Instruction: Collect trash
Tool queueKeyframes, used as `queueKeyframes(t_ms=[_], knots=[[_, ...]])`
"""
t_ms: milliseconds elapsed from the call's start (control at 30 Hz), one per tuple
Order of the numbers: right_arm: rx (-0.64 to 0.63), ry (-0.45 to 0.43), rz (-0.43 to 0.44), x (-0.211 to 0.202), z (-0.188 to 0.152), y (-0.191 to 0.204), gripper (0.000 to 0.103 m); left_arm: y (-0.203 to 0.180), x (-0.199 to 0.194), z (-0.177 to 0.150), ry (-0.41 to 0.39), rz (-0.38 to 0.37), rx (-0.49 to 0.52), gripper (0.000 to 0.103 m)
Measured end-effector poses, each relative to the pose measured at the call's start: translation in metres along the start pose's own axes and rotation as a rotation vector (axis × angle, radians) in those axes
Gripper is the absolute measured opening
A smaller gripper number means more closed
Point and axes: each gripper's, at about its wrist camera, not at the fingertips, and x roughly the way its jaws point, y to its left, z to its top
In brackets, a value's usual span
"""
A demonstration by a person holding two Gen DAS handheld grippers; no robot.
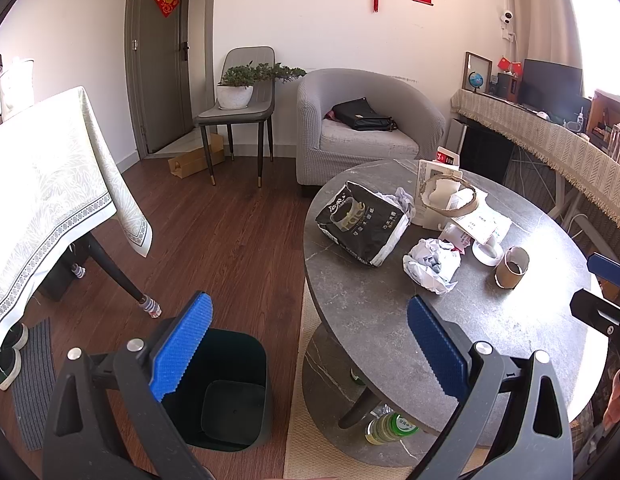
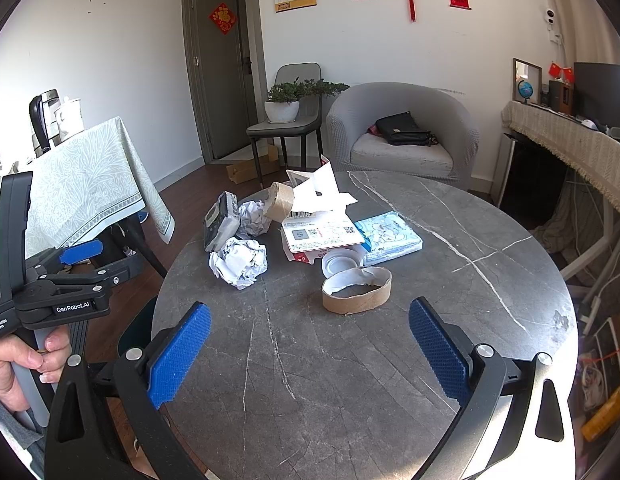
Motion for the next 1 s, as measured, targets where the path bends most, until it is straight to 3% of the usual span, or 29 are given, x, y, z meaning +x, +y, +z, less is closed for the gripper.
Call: queueKeyframes(t_ms=[300,500,600,767,1000], knots=[[0.001,0.011,0.004,0.007,0.003,0.002,0.100,-0.003,0.004,0.000,-0.007,-0.010,0.008,0.099],[-0.013,0.014,0.015,0.013,0.004,0.004,0.100,-0.009,0.002,0.004,-0.035,0.008,0.069,0.098],[-0.006,0.020,0.027,0.016,0.005,0.002,0.100,-0.012,0.006,0.008,-0.032,-0.023,0.083,0.096],[-0.011,0.032,0.038,0.021,0.006,-0.001,0.100,-0.016,0.022,0.017,-0.006,-0.095,0.087,0.084],[-0.009,0.043,0.055,0.030,0.011,-0.013,0.100,-0.024,0.049,0.030,0.015,-0.169,0.204,0.086]])
